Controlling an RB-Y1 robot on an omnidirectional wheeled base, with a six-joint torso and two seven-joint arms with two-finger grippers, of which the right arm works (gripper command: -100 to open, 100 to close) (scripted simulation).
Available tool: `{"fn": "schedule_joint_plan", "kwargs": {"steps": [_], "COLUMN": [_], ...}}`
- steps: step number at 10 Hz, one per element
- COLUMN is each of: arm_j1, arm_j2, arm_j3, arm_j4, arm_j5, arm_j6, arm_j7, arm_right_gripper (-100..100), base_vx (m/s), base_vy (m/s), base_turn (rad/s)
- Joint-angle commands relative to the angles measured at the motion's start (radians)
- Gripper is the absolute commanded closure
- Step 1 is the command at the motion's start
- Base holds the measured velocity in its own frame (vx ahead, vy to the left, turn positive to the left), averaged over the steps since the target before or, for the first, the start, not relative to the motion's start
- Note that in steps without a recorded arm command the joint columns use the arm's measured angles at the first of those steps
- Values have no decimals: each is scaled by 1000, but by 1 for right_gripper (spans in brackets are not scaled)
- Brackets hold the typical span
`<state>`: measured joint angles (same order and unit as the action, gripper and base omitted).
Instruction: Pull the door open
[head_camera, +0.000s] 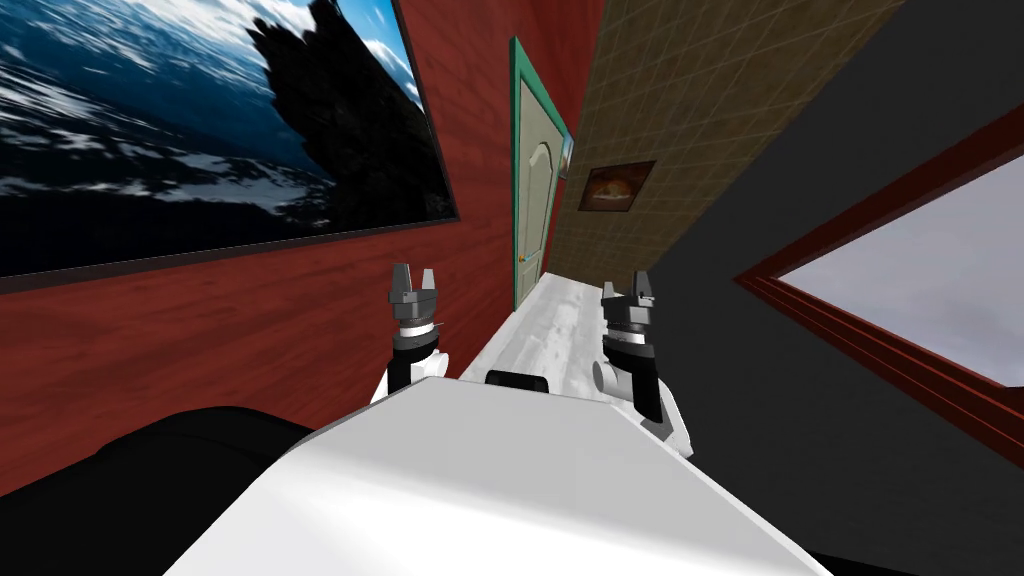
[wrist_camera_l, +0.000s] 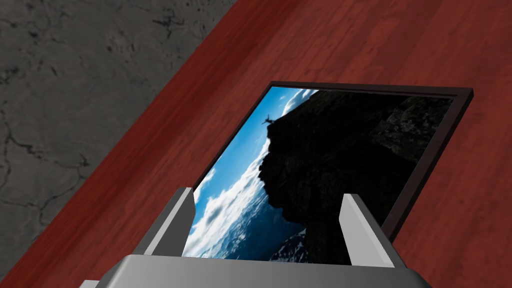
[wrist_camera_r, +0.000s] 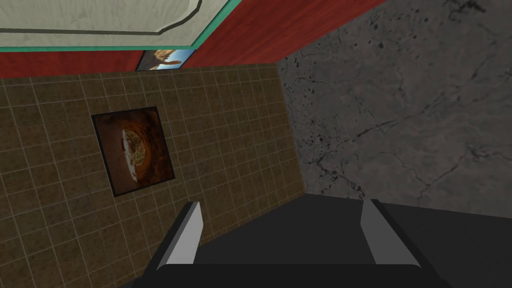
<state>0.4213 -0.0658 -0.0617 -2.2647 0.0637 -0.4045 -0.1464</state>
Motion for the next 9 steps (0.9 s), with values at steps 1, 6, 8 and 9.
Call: {"fn": "schedule_joint_plan", "kwargs": {"steps": [1,6,8,9], "arm_j1": [-14,-57,-72,-80], "arm_j2": [-5,-22,-28,-31], "arm_j3": [4,15,20,22], "arm_j4": [34,136,173,192], "arm_j5": [-1,-6,-8,-8], "arm_j6": [-9,-30,-38,-42], "arm_j7": [-1,-5,-7,-8], "arm_right_gripper": [-100,-100,-100,-100], "base_vx": [120,104,83,81], "base_vy": [-71,-55,-61,-57], "base_turn": [136,110,98,101]}}
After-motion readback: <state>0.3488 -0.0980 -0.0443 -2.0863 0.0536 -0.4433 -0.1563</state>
